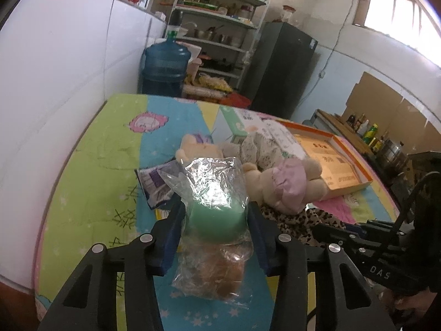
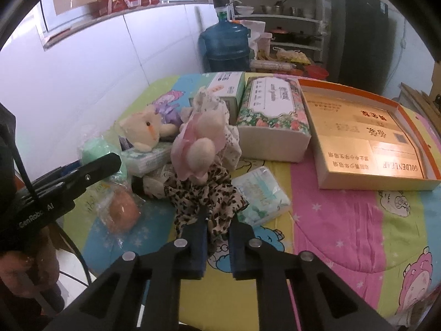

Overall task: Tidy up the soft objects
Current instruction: 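Carry the green ball and leopard scrunchie over the gold box with both tools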

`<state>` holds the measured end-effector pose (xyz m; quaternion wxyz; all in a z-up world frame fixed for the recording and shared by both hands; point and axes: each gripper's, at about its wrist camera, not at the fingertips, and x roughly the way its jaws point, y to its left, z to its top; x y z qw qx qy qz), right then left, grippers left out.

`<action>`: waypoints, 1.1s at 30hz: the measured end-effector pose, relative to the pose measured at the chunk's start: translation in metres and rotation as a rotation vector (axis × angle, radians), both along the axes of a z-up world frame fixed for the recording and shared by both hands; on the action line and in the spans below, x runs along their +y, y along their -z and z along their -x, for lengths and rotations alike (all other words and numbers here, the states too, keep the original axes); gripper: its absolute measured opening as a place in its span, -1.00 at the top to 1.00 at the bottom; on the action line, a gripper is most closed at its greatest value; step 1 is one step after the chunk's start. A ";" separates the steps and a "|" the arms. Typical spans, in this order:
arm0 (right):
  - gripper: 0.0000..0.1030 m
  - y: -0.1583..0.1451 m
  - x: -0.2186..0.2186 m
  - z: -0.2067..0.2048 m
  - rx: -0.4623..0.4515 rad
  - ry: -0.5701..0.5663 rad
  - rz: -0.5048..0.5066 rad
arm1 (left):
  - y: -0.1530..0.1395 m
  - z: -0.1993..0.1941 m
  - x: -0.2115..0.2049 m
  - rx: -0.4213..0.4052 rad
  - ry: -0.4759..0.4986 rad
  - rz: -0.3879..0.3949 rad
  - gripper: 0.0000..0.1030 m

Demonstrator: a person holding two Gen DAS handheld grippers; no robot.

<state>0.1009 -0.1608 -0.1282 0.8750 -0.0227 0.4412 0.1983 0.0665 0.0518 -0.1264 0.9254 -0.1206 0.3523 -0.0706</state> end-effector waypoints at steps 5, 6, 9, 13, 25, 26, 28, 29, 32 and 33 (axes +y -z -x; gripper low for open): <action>0.77 -0.016 -0.015 0.003 -0.024 0.034 -0.043 | -0.011 0.003 -0.004 -0.033 0.016 -0.006 0.08; 0.77 -0.019 -0.016 0.004 -0.030 0.040 -0.047 | -0.014 0.003 -0.006 -0.042 0.022 -0.008 0.08; 0.77 -0.034 -0.024 0.008 -0.065 0.057 -0.059 | -0.023 0.003 -0.011 -0.064 0.037 -0.009 0.08; 0.77 -0.055 -0.036 0.012 -0.110 0.088 -0.068 | -0.037 0.002 -0.021 -0.093 0.066 -0.001 0.08; 0.77 -0.087 -0.088 0.016 -0.180 0.204 -0.067 | -0.069 -0.021 -0.074 -0.140 0.189 0.019 0.08; 0.77 -0.088 -0.093 0.015 -0.184 0.215 -0.067 | -0.072 -0.024 -0.081 -0.143 0.205 0.019 0.08; 0.77 -0.092 -0.106 0.014 -0.191 0.240 -0.066 | -0.073 -0.029 -0.095 -0.145 0.227 0.019 0.08; 0.77 -0.093 -0.113 0.013 -0.195 0.253 -0.066 | -0.074 -0.031 -0.101 -0.145 0.238 0.020 0.08; 0.77 -0.095 -0.132 0.011 -0.205 0.282 -0.065 | -0.076 -0.041 -0.122 -0.144 0.270 0.024 0.08; 0.77 -0.096 -0.141 0.009 -0.207 0.294 -0.064 | -0.077 -0.044 -0.131 -0.142 0.280 0.023 0.08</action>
